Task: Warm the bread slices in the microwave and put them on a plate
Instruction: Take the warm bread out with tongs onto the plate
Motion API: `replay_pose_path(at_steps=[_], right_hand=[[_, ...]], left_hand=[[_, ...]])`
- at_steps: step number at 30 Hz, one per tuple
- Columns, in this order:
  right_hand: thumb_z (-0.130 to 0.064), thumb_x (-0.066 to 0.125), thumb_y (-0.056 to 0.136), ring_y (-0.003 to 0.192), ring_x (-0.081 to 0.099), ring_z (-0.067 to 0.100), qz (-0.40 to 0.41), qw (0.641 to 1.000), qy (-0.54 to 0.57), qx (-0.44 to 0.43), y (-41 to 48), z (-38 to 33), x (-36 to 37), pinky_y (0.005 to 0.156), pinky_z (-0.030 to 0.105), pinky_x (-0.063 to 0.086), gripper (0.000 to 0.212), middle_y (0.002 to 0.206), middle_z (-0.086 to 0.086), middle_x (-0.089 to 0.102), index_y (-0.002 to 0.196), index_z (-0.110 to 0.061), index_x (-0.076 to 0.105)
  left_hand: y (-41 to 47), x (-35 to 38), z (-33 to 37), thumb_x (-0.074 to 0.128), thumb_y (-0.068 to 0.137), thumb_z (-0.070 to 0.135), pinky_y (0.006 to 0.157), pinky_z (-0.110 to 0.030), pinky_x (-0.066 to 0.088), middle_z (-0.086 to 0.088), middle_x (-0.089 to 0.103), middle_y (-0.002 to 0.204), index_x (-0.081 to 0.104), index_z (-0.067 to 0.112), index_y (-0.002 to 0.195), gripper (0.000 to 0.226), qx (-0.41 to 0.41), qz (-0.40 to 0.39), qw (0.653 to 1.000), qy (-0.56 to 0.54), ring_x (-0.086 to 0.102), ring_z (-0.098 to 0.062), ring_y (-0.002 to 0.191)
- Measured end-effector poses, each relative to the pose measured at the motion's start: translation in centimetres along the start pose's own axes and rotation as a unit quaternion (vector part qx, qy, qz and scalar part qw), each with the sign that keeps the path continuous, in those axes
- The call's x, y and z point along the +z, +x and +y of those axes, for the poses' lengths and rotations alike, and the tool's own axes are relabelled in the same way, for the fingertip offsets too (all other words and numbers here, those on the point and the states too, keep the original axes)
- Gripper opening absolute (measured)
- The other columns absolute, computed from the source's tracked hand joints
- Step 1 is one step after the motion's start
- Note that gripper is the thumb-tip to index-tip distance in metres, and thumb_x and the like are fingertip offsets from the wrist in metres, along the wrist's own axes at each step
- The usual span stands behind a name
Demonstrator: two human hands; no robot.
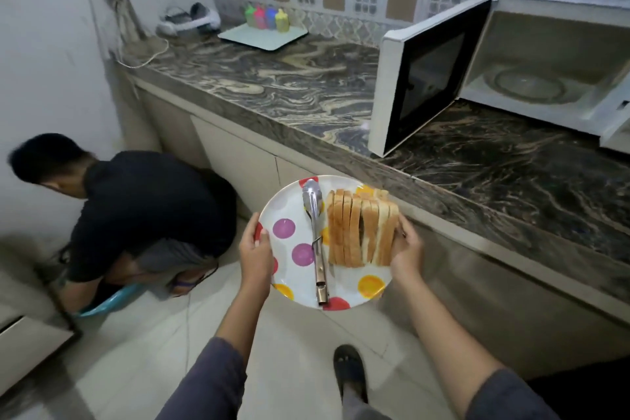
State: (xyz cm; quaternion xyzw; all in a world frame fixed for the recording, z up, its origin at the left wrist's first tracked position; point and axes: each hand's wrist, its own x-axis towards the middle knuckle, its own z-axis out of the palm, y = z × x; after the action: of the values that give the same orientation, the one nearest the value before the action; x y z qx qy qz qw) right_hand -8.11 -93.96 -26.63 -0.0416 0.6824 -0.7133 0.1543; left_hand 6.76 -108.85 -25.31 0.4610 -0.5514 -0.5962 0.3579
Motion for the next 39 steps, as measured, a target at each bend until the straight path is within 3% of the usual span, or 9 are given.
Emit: replay_pose_path(at_steps=[5,10,14,17,21,24,31,35,39], right_hand=[[-0.026,0.048,0.097,0.123,0.052,0.019,-0.053,0.998,-0.018,-0.003,1.1,-0.2,6.2,0.106,0.04,0.041,0.036,0.133,0.003,0.057,0.131,-0.015,0.054],[-0.022,0.045,0.098,0.122,0.051,0.017,-0.072,0.997,0.0,0.012,5.3,0.0,12.8,0.101,0.029,0.041,0.035,0.132,0.002,0.057,0.131,-0.014,0.053],[-0.02,0.045,0.098,0.123,0.052,0.019,-0.078,0.997,-0.002,0.009,10.7,-0.3,18.3,0.104,0.034,0.041,0.033,0.131,0.003,0.058,0.129,-0.014,0.055],[-0.014,0.044,0.098,0.123,0.051,0.019,-0.069,0.998,-0.001,-0.003,15.6,-1.5,22.0,0.1,0.027,0.04,0.033,0.13,0.006,0.058,0.129,-0.01,0.055],[-0.013,0.043,0.099,0.119,0.052,0.016,-0.055,0.998,-0.004,-0.017,22.0,-4.1,25.1,0.095,0.025,0.039,0.033,0.127,0.003,0.059,0.128,-0.012,0.056],[-0.014,0.042,0.099,0.116,0.054,0.017,-0.035,0.999,-0.005,-0.017,26.2,-5.5,26.4,0.099,0.031,0.043,0.032,0.127,0.006,0.06,0.128,-0.013,0.056],[-0.015,0.041,0.099,0.123,0.051,0.018,0.052,0.999,-0.014,0.006,34.1,-7.3,26.4,0.096,0.027,0.043,0.034,0.132,0.004,0.056,0.13,-0.014,0.054],[-0.012,0.039,0.099,0.122,0.051,0.017,0.138,0.99,-0.027,0.009,37.7,-7.2,25.8,0.103,0.032,0.042,0.035,0.131,0.003,0.057,0.128,-0.016,0.057],[-0.006,0.038,0.098,0.12,0.051,0.019,0.226,0.973,-0.045,0.027,40.9,-7.1,24.9,0.095,0.027,0.041,0.035,0.128,0.006,0.057,0.126,-0.012,0.056]], left_hand=[[3.3,-3.5,0.7,0.038,0.099,0.014,0.086,-0.029,0.048,0.006,0.047,0.124,0.038,0.018,0.14,0.041,0.009,0.047,0.999,0.001,0.051,-0.013,0.11],[10.3,-4.7,1.0,0.041,0.098,0.021,0.091,-0.046,0.053,-0.011,0.055,0.13,0.047,0.019,0.131,0.034,0.011,0.058,0.998,0.023,0.059,-0.027,0.112],[17.2,-3.5,2.8,0.044,0.097,0.016,0.1,-0.044,0.047,-0.004,0.051,0.135,0.043,0.017,0.137,0.04,0.013,0.082,0.997,0.008,0.053,-0.022,0.12],[23.2,-1.6,3.8,0.044,0.096,0.019,0.096,-0.051,0.048,-0.015,0.054,0.13,0.047,0.012,0.131,0.036,0.023,0.057,0.998,0.02,0.054,-0.033,0.118],[30.2,2.1,6.0,0.044,0.095,0.017,0.093,-0.047,0.051,-0.013,0.06,0.122,0.052,0.012,0.125,0.031,0.03,0.047,0.998,0.025,0.058,-0.03,0.113],[33.8,5.7,8.1,0.041,0.097,0.009,0.089,-0.035,0.053,-0.003,0.061,0.117,0.053,0.012,0.125,0.031,0.026,0.039,0.999,-0.009,0.06,-0.019,0.105],[42.2,13.9,8.9,0.04,0.093,0.006,0.103,-0.049,0.043,-0.015,0.056,0.131,0.05,0.009,0.13,0.038,0.013,-0.045,0.999,0.007,0.053,-0.032,0.121],[46.0,19.5,9.4,0.04,0.093,0.001,0.105,-0.044,0.041,-0.013,0.053,0.135,0.048,0.007,0.133,0.041,0.002,-0.101,0.995,0.005,0.051,-0.027,0.123],[49.9,24.8,9.1,0.038,0.09,-0.003,0.096,-0.034,0.047,-0.012,0.059,0.126,0.054,0.008,0.127,0.042,0.021,-0.19,0.981,0.027,0.056,-0.025,0.114]])
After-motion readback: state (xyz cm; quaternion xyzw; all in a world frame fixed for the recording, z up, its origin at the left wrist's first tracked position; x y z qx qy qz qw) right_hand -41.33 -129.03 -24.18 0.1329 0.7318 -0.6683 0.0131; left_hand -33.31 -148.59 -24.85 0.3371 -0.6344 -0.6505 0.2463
